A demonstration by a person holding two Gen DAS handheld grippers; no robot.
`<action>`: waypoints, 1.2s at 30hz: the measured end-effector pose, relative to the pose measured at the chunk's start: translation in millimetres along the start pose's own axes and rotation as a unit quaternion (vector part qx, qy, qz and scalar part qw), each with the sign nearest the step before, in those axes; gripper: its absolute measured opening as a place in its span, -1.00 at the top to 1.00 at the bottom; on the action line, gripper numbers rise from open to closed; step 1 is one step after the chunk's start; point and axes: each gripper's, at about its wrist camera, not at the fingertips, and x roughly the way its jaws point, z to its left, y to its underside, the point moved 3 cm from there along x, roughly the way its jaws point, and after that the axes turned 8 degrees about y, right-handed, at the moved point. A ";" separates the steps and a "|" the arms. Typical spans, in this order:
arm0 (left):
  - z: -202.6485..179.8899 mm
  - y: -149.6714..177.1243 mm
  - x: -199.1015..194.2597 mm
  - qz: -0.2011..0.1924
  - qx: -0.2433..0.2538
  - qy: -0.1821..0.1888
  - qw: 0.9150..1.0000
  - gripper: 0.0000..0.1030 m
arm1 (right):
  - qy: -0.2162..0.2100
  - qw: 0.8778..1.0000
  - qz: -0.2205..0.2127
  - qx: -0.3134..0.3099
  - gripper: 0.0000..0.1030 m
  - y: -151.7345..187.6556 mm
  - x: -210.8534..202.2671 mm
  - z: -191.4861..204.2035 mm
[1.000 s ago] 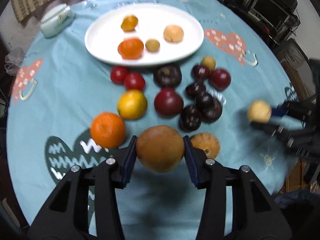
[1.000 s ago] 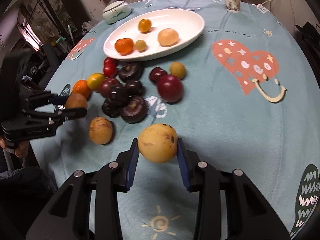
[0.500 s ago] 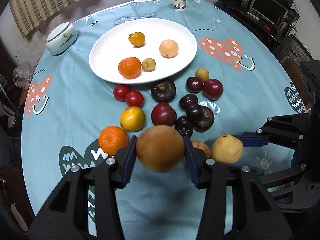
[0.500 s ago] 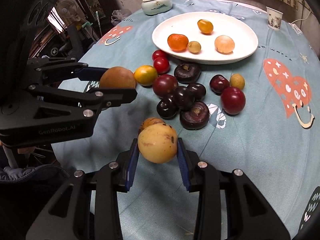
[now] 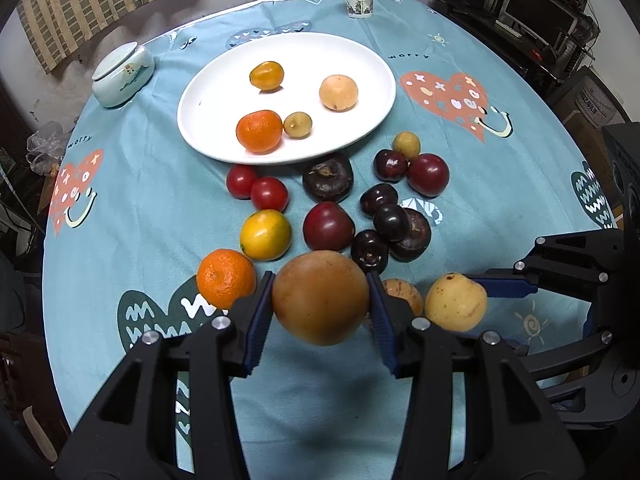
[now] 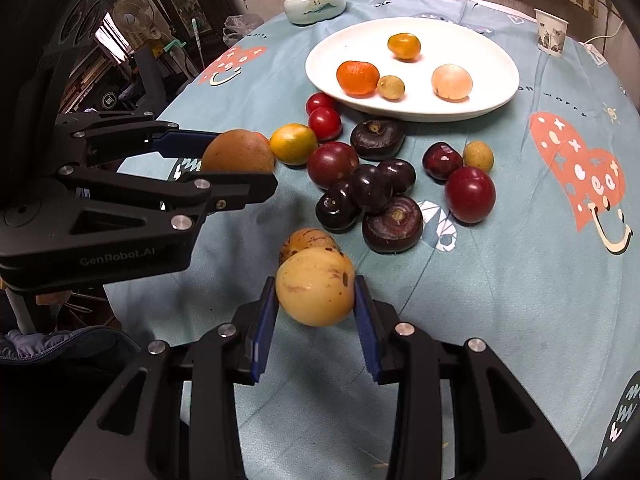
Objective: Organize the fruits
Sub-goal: 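Hold both fruits lifted above the cloth in both grippers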
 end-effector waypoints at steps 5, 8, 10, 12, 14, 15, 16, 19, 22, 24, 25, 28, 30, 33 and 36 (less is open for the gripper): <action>0.4 0.0 0.0 0.000 0.000 -0.007 1.000 0.10 | -0.001 1.000 0.002 0.000 0.26 0.1 1.8 0.2; 0.3 -0.3 -1.0 -0.002 0.002 -0.014 1.000 0.10 | -0.001 1.000 0.003 0.001 0.26 0.9 3.2 -0.4; 0.3 -0.8 -2.2 -0.004 0.003 -0.018 1.000 0.10 | -0.002 1.000 0.004 0.001 0.26 1.5 3.9 -0.4; 0.5 -1.4 -3.2 -0.005 0.003 -0.019 1.000 0.10 | -0.002 1.000 0.005 0.001 0.26 2.0 4.7 -0.1; 0.3 -1.6 -4.0 -0.005 0.003 -0.022 1.000 0.10 | -0.004 1.000 0.004 0.000 0.26 2.4 4.4 0.7; 0.2 -1.8 -4.4 -0.006 0.003 -0.023 1.000 0.10 | -0.003 1.000 0.005 0.000 0.26 2.5 4.4 0.9; 0.0 -2.0 -4.8 -0.006 0.003 -0.023 1.000 0.10 | -0.003 1.000 0.004 0.000 0.26 2.6 4.6 1.1; -0.4 -1.8 -5.6 -0.006 0.003 -0.025 1.000 0.10 | -0.004 1.000 0.004 0.000 0.26 3.2 3.7 1.5; 0.2 -1.6 -5.8 -0.005 0.002 -0.028 1.000 0.10 | -0.004 1.000 0.003 0.001 0.26 3.2 3.6 1.6; 0.4 -1.5 -5.9 -0.005 0.001 -0.029 1.000 0.10 | -0.005 1.000 0.004 0.001 0.26 3.3 3.6 1.6; 0.6 -1.4 -6.1 -0.005 0.001 -0.031 1.000 0.10 | -0.004 1.000 0.004 0.001 0.26 3.4 3.7 1.7; 1.0 -1.2 -6.8 -0.005 0.000 -0.033 0.999 0.10 | -0.005 1.000 0.004 0.001 0.26 3.3 3.8 1.5; 0.9 -1.1 -7.0 -0.005 0.000 -0.034 0.999 0.10 | -0.005 1.000 0.004 0.000 0.26 3.9 2.9 2.6; 0.7 -1.1 -7.4 -0.005 0.000 -0.036 0.999 0.10 | -0.005 1.000 0.003 0.001 0.26 4.5 1.9 3.2; 0.5 -1.0 -7.5 -0.005 0.001 -0.036 0.999 0.10 | -0.005 1.000 0.004 0.001 0.26 4.5 2.0 3.5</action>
